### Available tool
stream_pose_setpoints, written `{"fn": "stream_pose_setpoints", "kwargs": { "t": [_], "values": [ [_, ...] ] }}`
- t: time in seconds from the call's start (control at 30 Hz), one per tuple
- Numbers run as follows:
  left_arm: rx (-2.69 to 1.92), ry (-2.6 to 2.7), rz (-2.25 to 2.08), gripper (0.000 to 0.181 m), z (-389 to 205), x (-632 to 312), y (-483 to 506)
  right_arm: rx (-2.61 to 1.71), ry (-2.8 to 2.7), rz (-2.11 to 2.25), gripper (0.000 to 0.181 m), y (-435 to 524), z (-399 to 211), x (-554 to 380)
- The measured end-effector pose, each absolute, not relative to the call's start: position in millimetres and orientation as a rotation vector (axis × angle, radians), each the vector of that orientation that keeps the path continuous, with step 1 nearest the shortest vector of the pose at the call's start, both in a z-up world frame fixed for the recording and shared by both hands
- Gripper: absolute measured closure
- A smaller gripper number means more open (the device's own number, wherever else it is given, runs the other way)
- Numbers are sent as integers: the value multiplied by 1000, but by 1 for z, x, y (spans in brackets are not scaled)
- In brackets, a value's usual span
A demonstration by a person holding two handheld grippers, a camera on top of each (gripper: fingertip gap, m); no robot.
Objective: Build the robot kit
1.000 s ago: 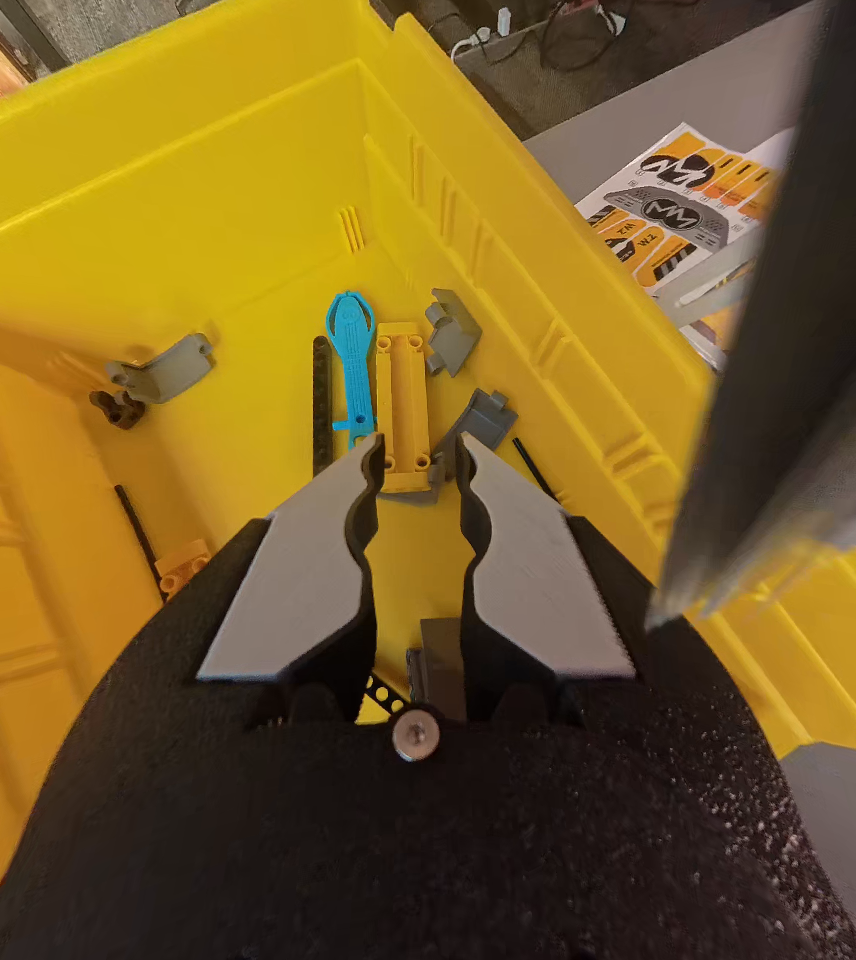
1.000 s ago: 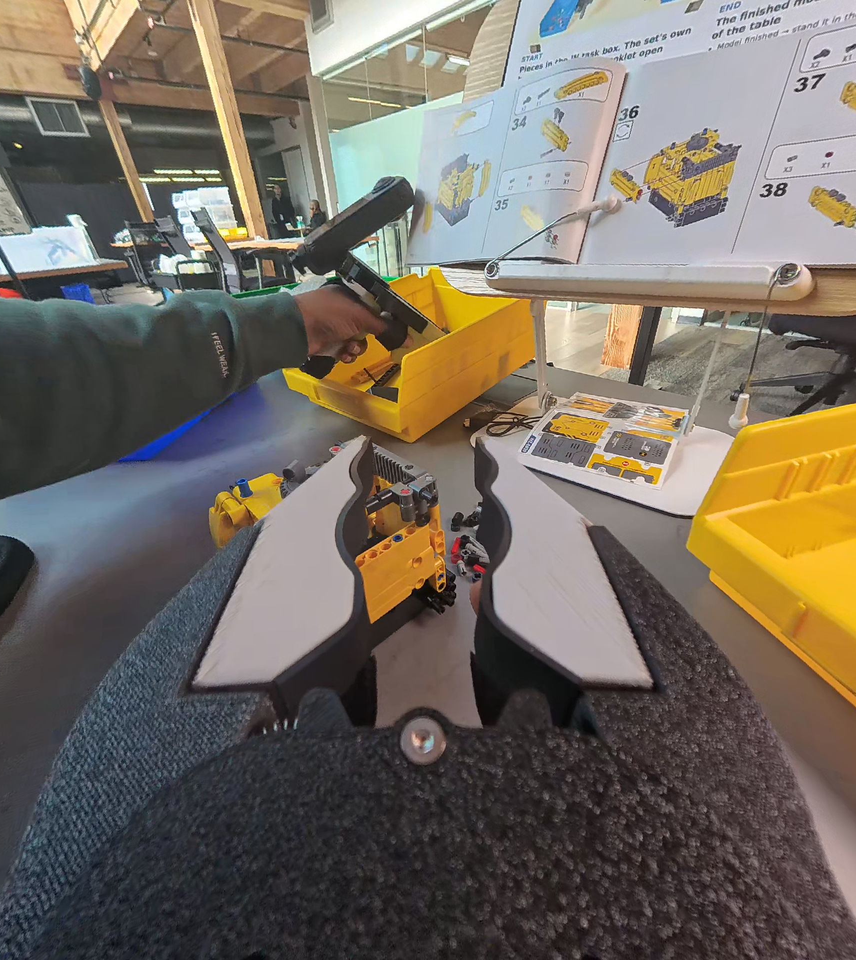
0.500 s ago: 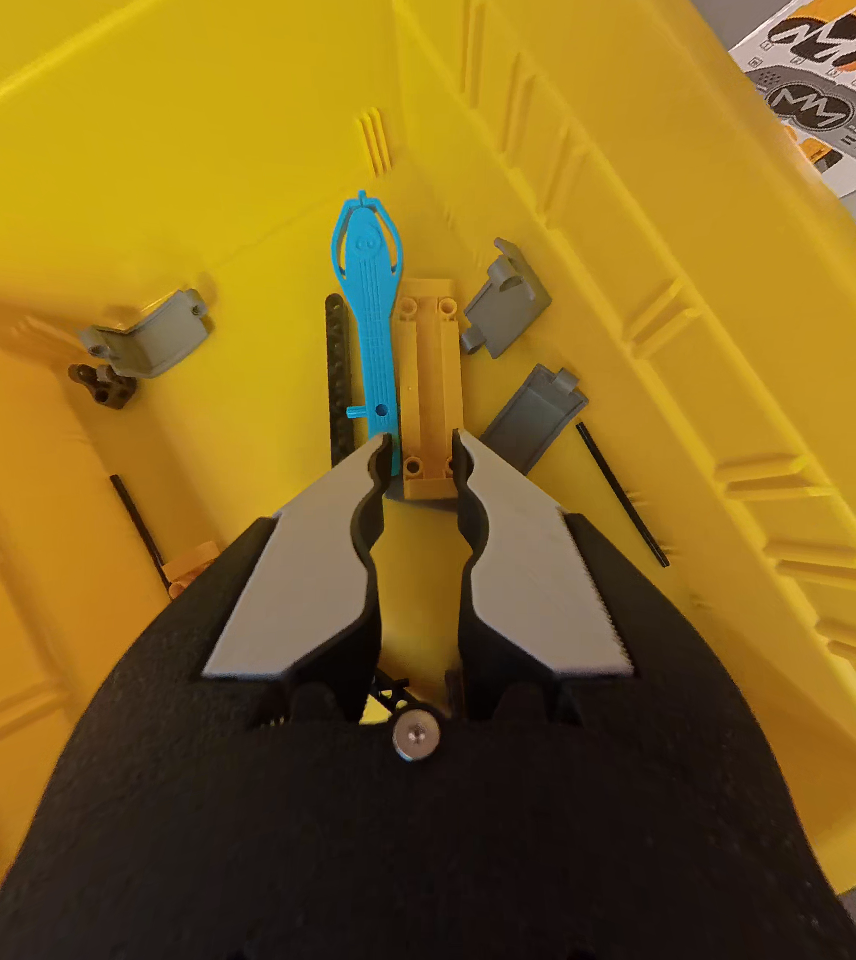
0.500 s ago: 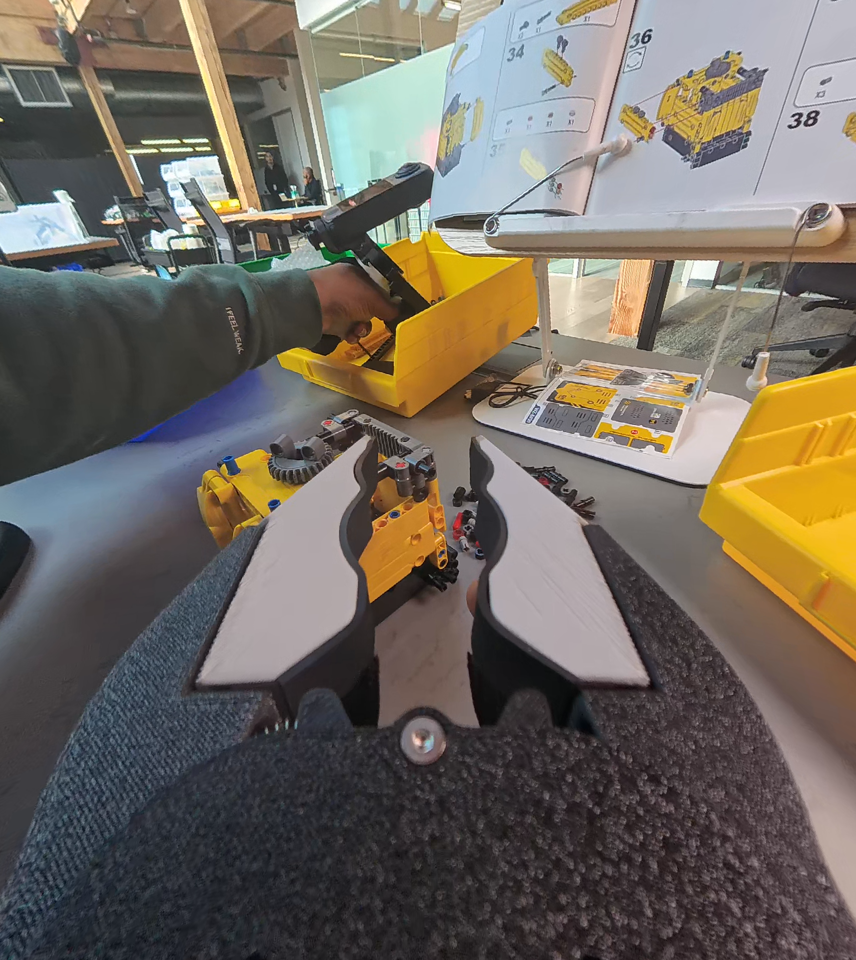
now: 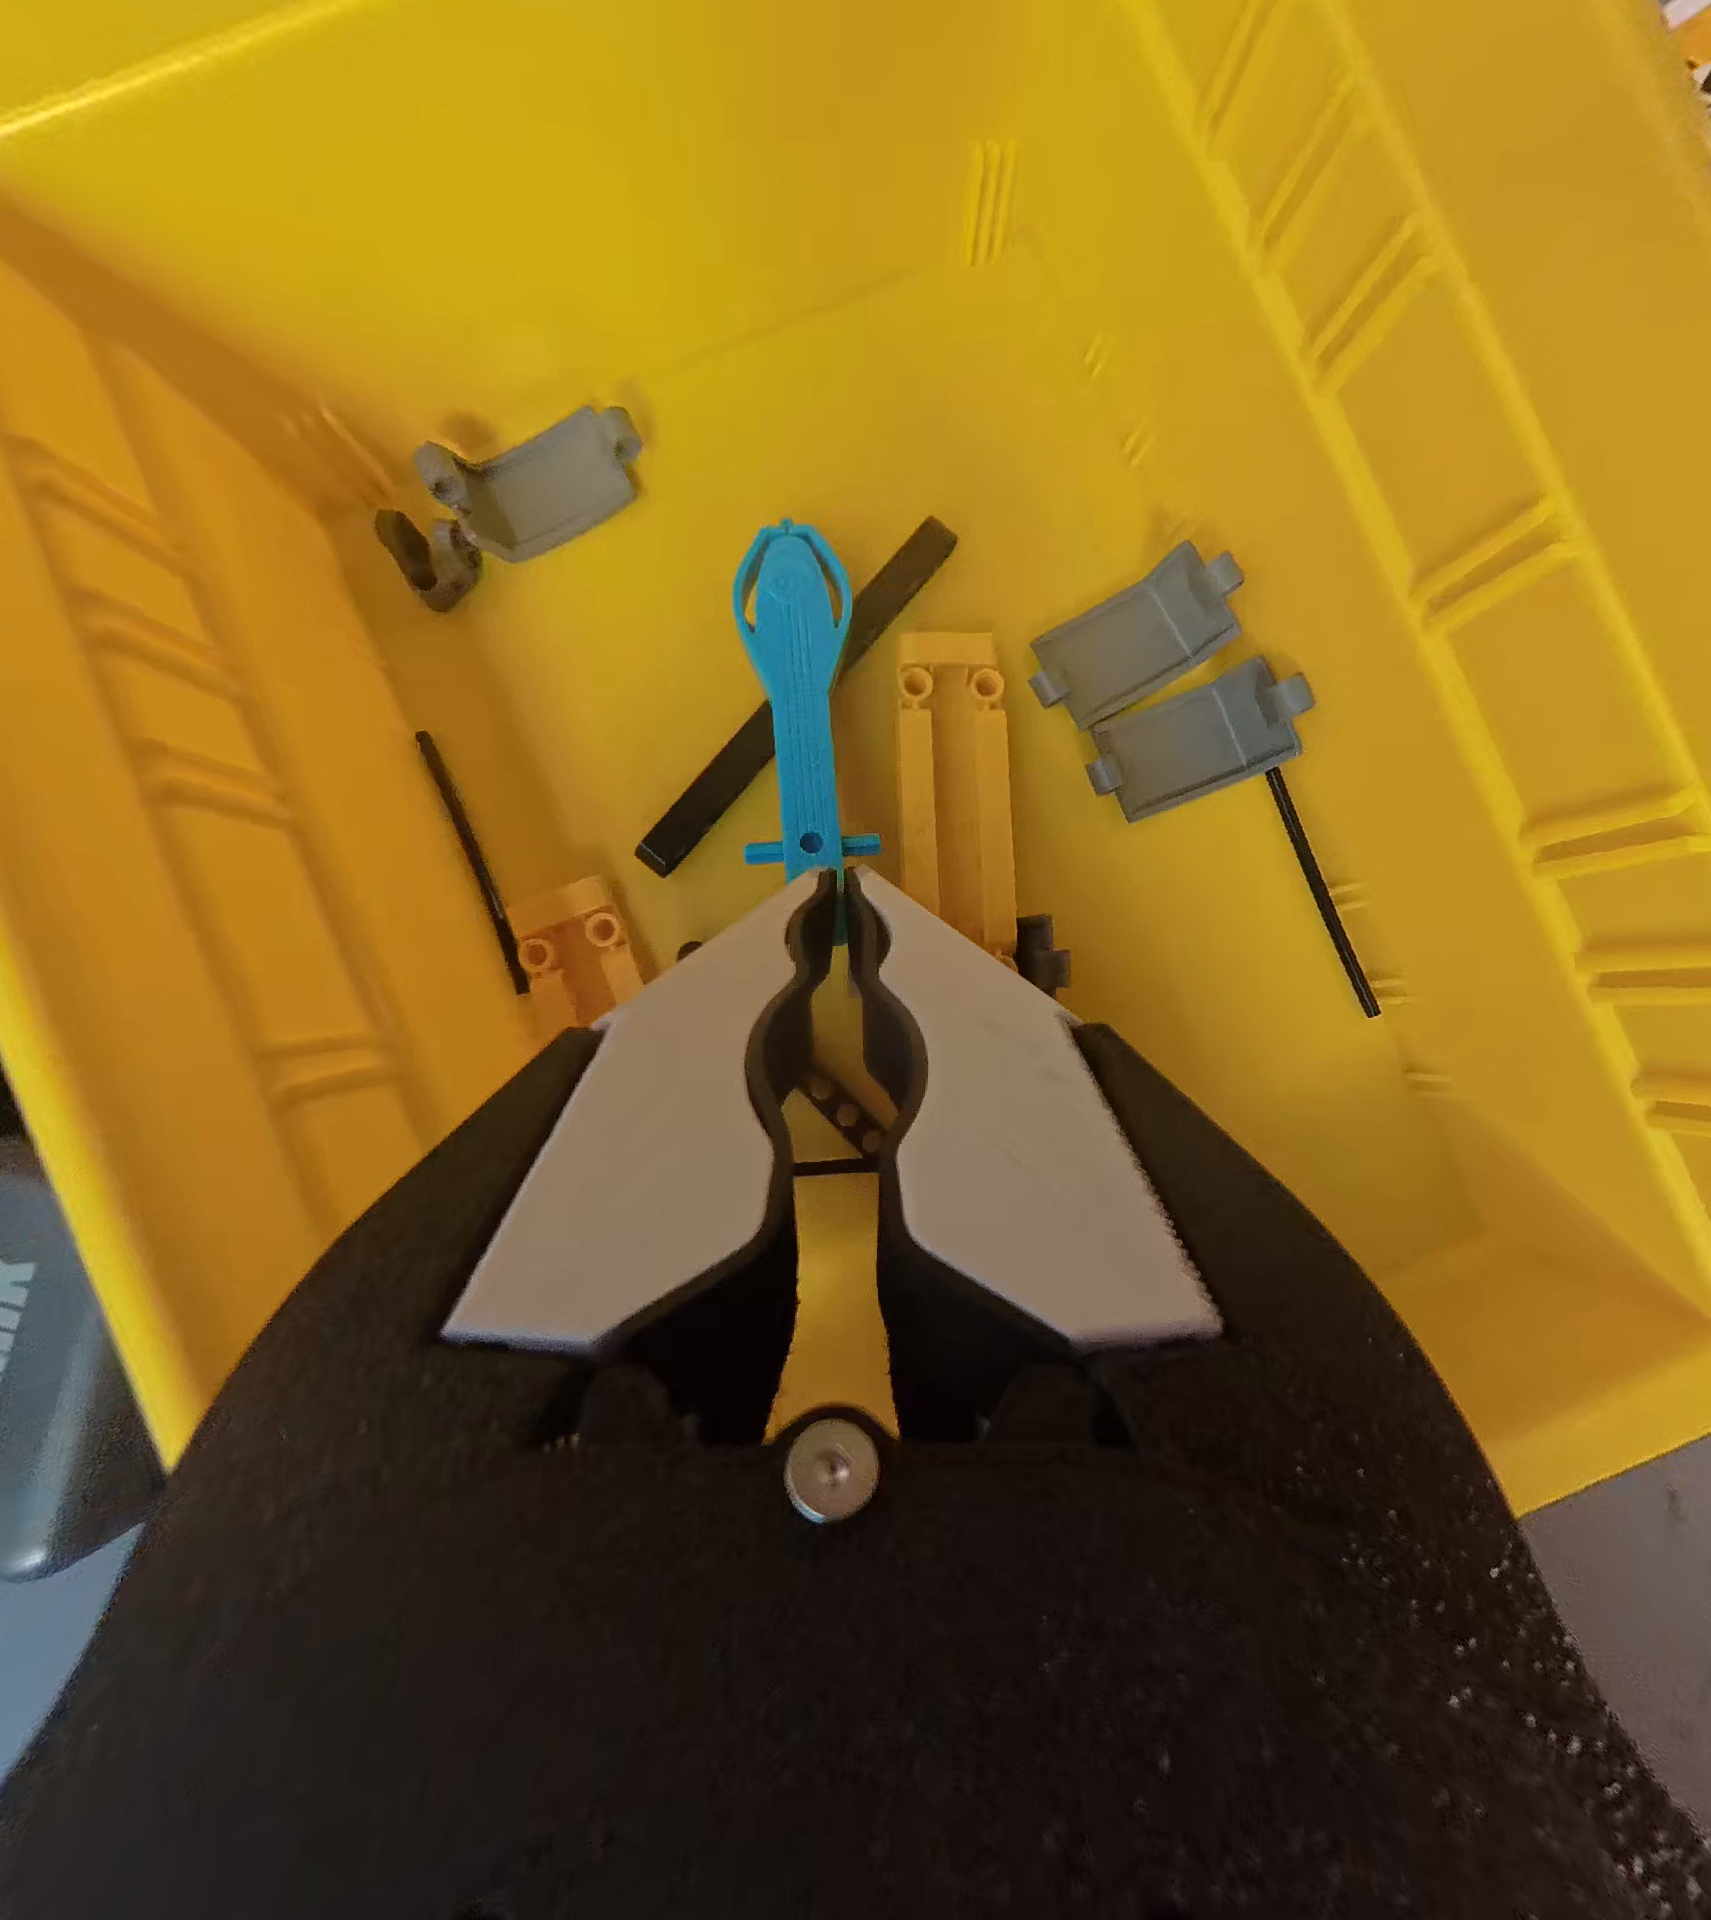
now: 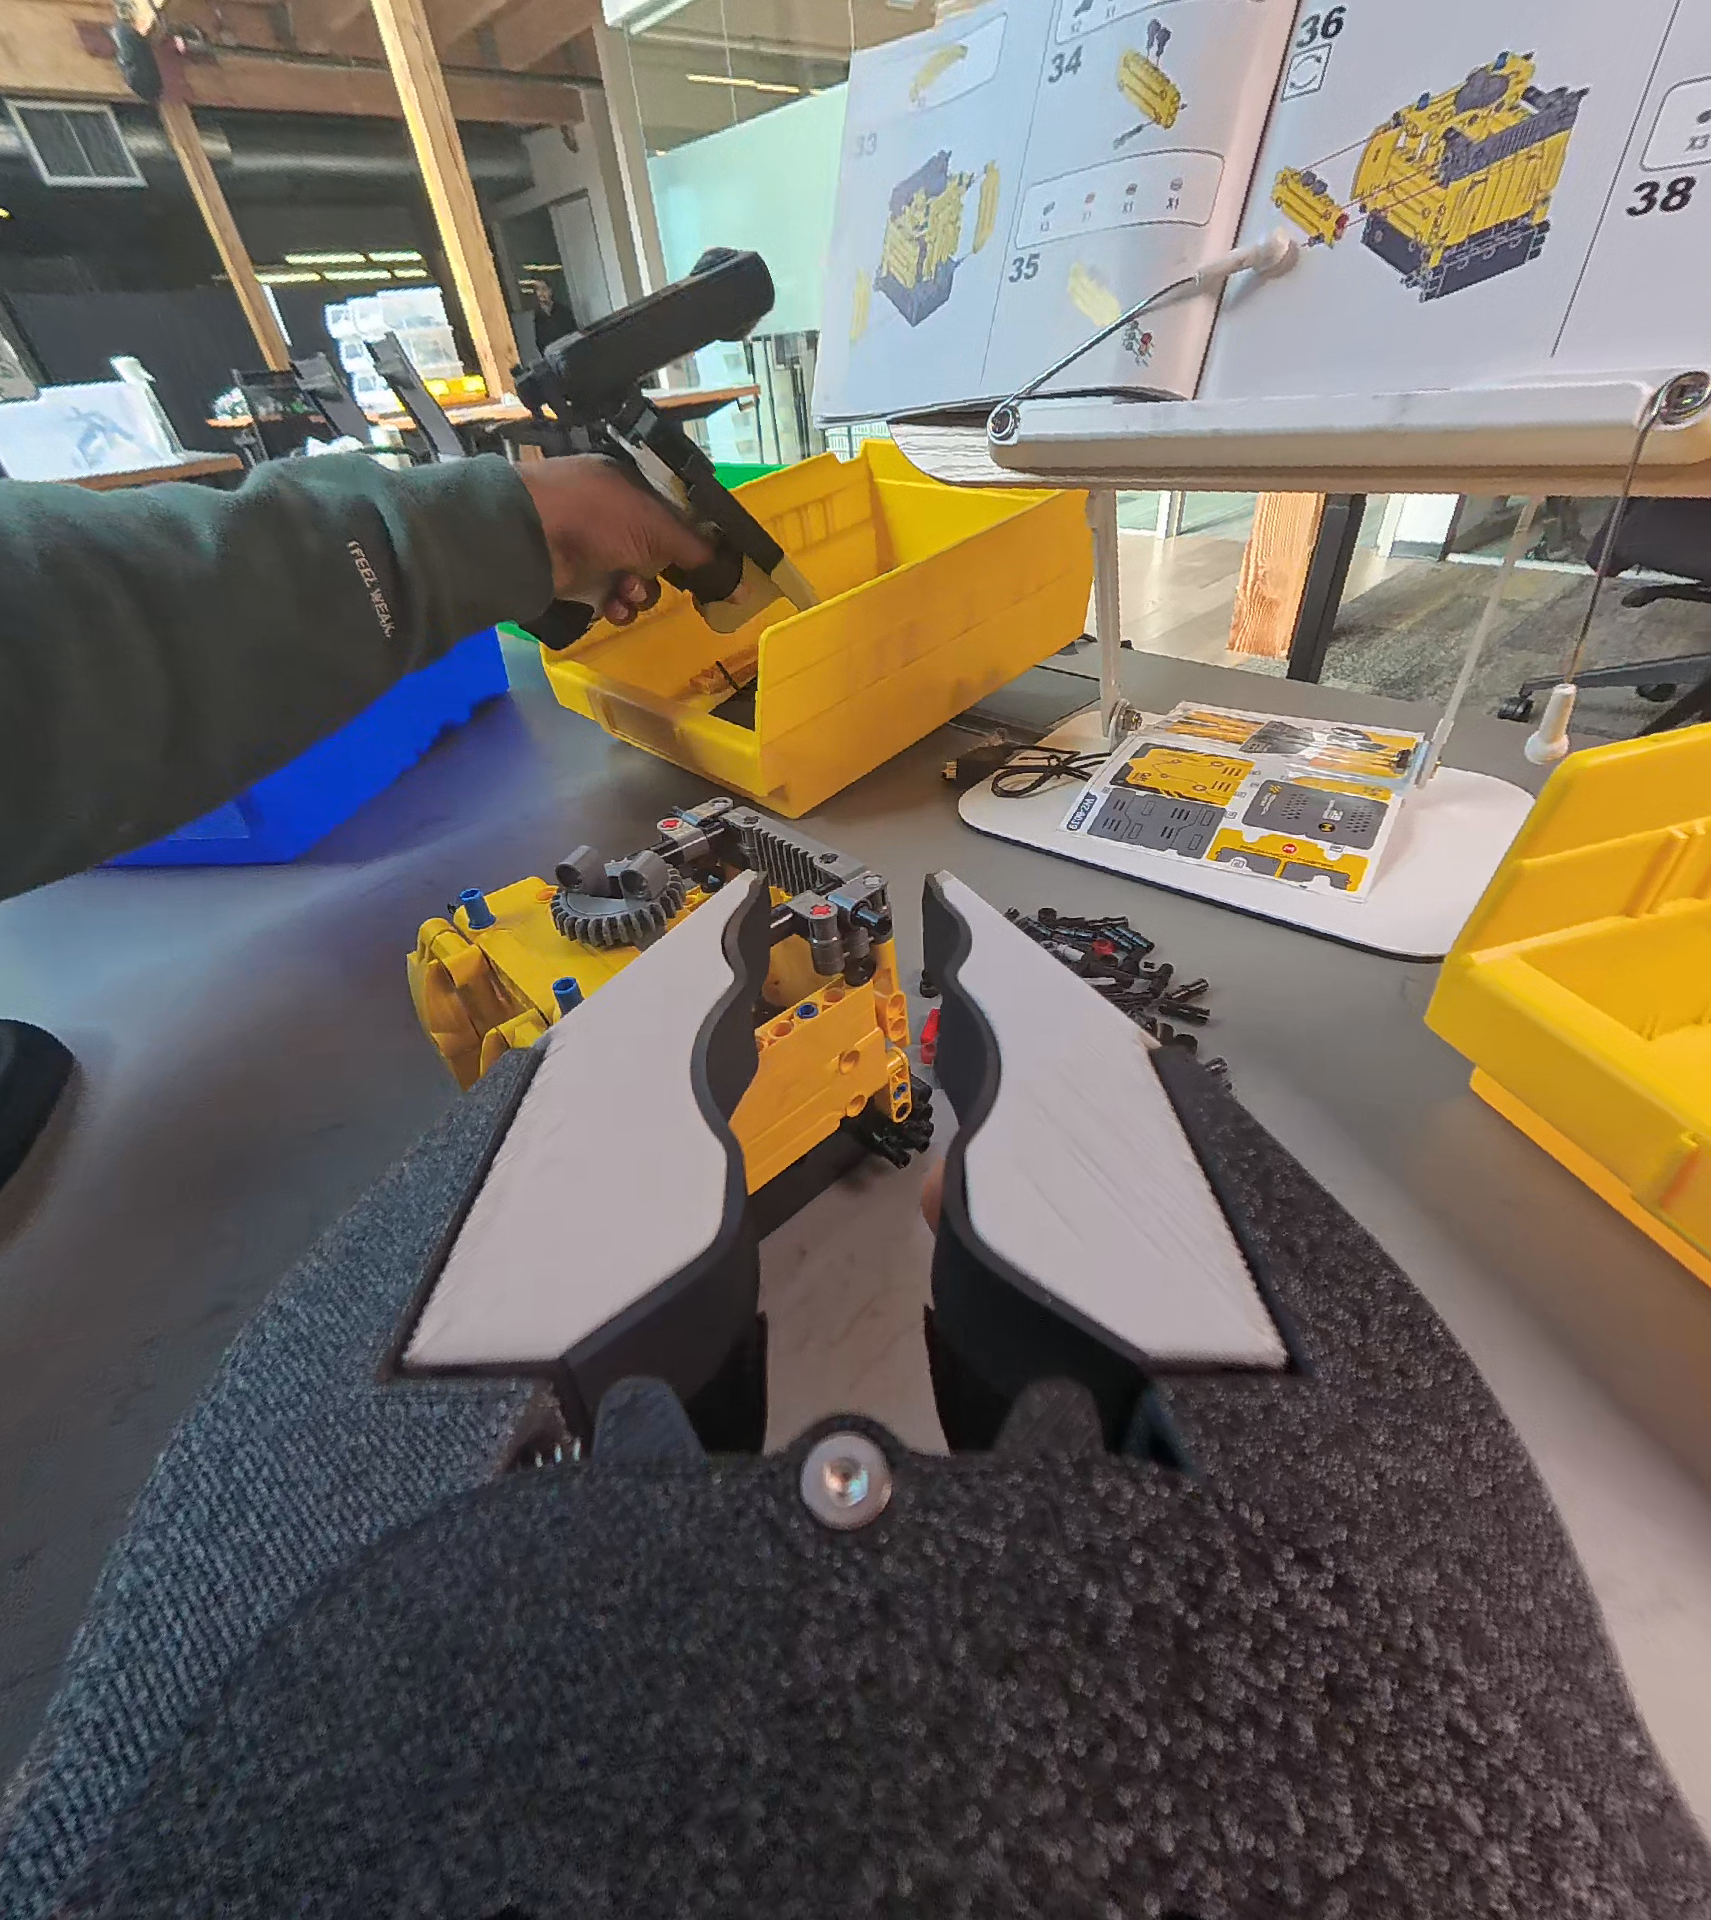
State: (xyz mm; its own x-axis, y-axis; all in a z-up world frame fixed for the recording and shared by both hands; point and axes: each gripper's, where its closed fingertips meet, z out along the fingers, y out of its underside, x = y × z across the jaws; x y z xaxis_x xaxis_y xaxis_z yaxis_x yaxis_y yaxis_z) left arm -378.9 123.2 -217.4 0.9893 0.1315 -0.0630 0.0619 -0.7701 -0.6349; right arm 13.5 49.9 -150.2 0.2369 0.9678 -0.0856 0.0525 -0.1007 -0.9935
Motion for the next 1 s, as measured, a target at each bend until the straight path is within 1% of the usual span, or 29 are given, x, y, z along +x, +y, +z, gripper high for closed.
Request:
{"fn": "stream_pose_setpoints", "kwargs": {
  "t": [0.1,0.17,0.3,0.47,0.57,0.63,0.77,0.87,1.0],
  "values": [
    [-2409,-191,155,181,-202,-389,124,-1425,-1033,1064,153,50,-150,14],
    [-2394,-187,87,180,-197,-383,128,-1422,-1030,1067,153,51,-149,15],
    [-2426,-187,109,157,-205,-385,130,-1425,-1022,1071,153,53,-148,16],
    [-2493,-47,40,161,-225,-363,133,-1425,-1030,1083,153,52,-148,16],
    [-2580,-15,-30,151,-244,-353,131,-1436,-1047,1095,153,50,-152,14],
    [-2594,15,6,156,-246,-354,132,-1432,-1054,1094,153,49,-152,14],
    [-2638,46,57,157,-247,-356,129,-1432,-1060,1097,153,49,-152,14],
    [-2624,32,103,157,-240,-360,125,-1431,-1055,1102,154,48,-151,15],
    [-2473,-79,90,157,-196,-366,118,-1414,-1038,1087,154,50,-147,17]
  ]
}}
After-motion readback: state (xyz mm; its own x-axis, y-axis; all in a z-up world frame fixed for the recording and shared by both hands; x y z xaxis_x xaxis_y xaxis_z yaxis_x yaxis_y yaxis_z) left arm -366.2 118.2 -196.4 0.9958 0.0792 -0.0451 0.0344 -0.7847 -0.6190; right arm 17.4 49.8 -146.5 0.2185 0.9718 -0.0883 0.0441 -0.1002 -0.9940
